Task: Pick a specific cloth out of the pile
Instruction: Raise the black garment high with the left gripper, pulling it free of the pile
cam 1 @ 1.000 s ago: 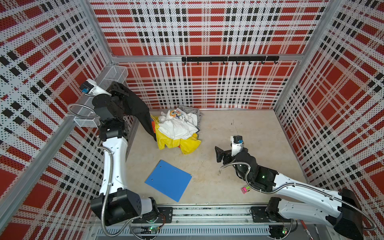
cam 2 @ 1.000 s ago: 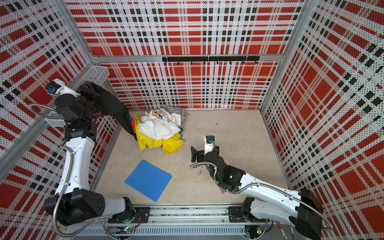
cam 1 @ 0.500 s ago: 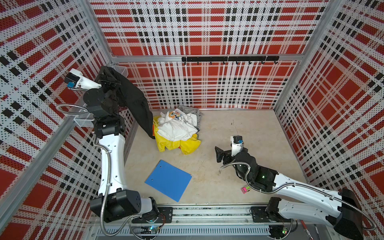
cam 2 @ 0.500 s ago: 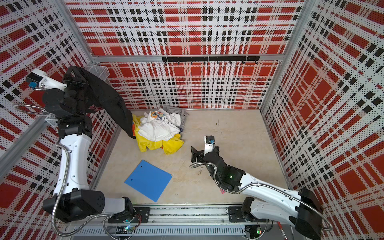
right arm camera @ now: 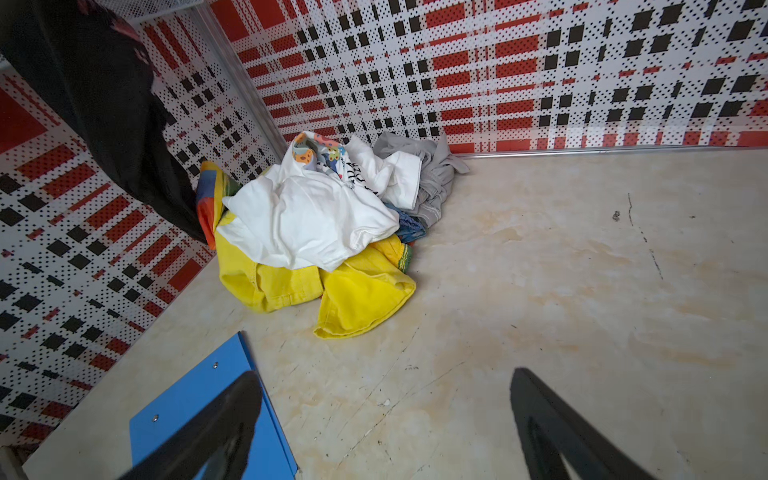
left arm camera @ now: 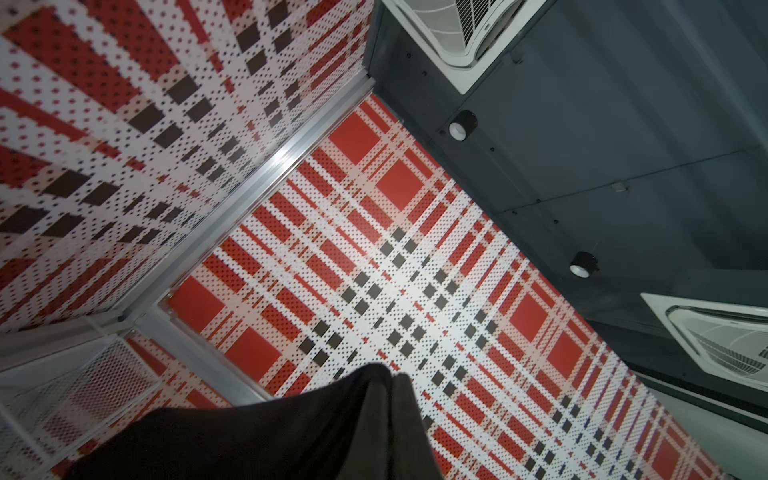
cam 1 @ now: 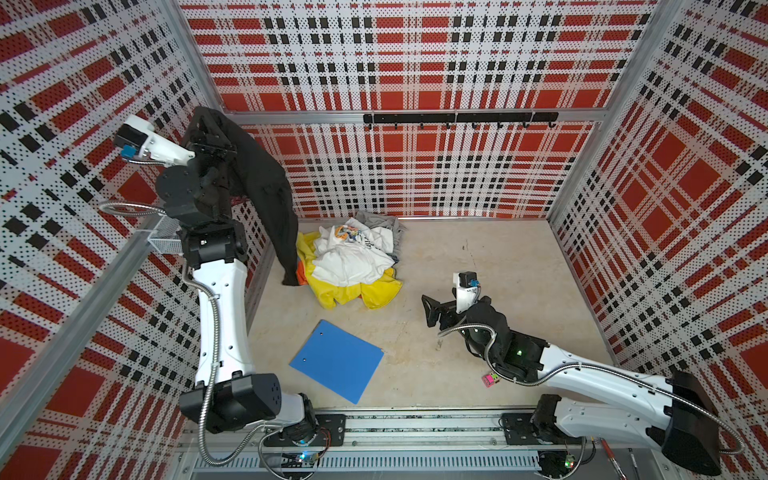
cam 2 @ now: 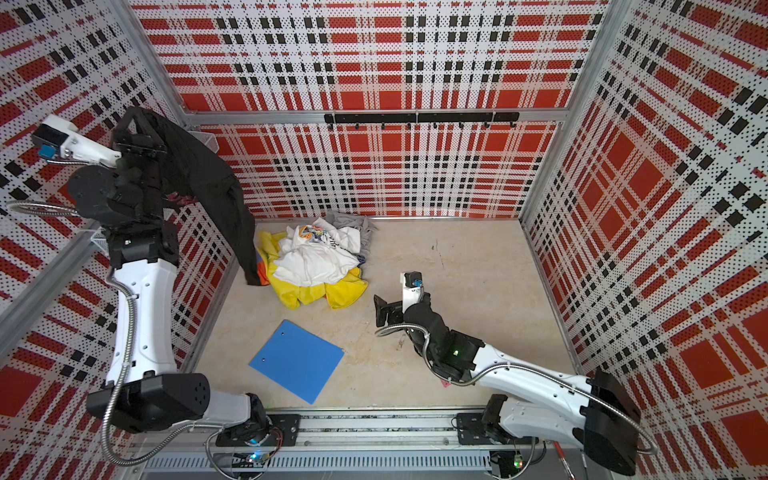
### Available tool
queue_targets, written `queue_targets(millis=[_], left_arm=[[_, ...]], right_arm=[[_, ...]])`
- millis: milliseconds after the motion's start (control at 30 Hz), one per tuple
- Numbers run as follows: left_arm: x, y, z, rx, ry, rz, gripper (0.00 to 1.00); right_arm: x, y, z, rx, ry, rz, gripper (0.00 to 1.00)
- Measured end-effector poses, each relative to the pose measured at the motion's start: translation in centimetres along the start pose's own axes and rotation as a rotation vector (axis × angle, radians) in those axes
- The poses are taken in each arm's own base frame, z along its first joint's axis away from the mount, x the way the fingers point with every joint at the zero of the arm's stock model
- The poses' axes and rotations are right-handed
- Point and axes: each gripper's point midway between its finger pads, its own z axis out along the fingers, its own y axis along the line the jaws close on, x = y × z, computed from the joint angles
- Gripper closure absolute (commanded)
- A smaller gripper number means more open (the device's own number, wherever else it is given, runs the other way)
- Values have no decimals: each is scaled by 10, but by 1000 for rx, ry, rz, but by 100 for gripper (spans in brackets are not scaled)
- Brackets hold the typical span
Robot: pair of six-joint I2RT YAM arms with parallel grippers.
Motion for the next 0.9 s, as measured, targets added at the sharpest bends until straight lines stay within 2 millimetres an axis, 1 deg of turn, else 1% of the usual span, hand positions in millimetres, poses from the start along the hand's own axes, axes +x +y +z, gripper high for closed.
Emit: queue_targets(millis=[67,167,233,300,400,533,667,900], left_arm=[[-13,-16,0,41,-33,-8,100],[-28,-35,-1,96,-74,-21,99],[-34,-45,-2,129,-90,-33,99],[-35,-50,-1,159,-91,-48,99],[-29,-49,4,185,-75,-68,99],[-16,-41,12,190,-42,-89,99],[-9,-34,19,189,-28,-89,99],[-12,-36,19,200,-36,-100,99]], right_arm=[[2,2,1,-10,6,3,0],[-1,5,0,-24,-3,16,0],[-2,5,0,-25,-6,20,0],[-3,5,-1,-27,-8,21,0],[-6,5,-3,-30,-16,27,0],[-9,5,-4,-33,-22,30,0],[-9,5,-5,-34,-23,31,0],[-8,5,-5,-32,-20,28,0]])
